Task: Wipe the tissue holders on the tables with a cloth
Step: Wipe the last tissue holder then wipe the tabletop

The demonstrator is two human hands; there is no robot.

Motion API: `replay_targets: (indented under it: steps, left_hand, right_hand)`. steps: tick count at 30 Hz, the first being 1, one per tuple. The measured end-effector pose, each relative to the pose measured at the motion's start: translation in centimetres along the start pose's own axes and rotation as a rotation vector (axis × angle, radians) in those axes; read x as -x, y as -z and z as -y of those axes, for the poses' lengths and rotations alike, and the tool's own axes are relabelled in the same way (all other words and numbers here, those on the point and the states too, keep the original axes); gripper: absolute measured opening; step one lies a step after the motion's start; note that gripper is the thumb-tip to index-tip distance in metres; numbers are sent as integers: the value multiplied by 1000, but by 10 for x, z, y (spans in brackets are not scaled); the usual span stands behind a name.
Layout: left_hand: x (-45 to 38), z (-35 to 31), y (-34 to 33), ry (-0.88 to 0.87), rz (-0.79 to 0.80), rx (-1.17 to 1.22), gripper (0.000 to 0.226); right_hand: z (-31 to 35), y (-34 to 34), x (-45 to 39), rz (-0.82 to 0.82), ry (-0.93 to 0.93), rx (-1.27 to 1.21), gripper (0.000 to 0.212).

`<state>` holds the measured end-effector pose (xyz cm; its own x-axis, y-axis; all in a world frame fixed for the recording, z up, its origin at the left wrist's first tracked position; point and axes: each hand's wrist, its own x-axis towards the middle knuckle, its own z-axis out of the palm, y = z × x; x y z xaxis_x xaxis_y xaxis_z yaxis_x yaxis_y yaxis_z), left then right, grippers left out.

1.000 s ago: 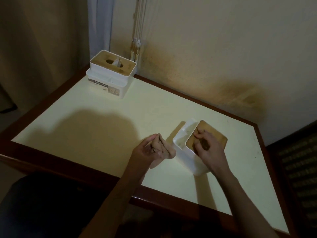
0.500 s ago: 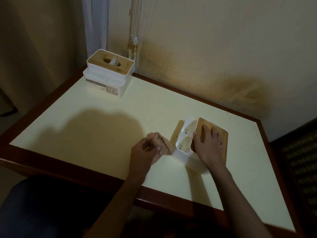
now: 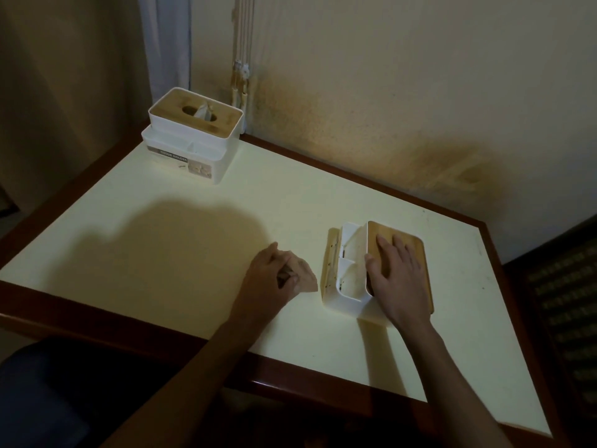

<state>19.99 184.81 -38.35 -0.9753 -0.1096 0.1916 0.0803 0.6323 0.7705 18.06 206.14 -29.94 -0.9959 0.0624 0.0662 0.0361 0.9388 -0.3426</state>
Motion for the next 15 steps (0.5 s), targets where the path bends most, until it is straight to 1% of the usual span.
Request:
replay_targets:
  steps: [2,4,6,8,11,13,15]
  left_hand:
    - [5,-1,-7,38,3,54,51]
    - [10,-6,-12,44,-44,87,55]
    - [14,-7,-18,20,-82,67,59]
    - [14,-5,-24,-21,-83,-8,65]
    - [14,-7,-31,-82,-130,-136,60]
    - [14,-13,-34,-86,-174,-145,56]
    - [12,-15,-35,-84,-181,-119,57]
  right_hand:
    - [-1,-1,0,-2,-5,8,62]
    - [-2,-3,-1,-8,-10,8,56]
    - [-2,-4,-1,-11,-11,8,55]
    - [-2,-4,-1,-17,-15,21,55]
    - [0,-4,-1,-18,-22,33,55]
    - [0,-4,0,-13,-14,39,55]
    - [-4,-2,-1,-1,13,41,55]
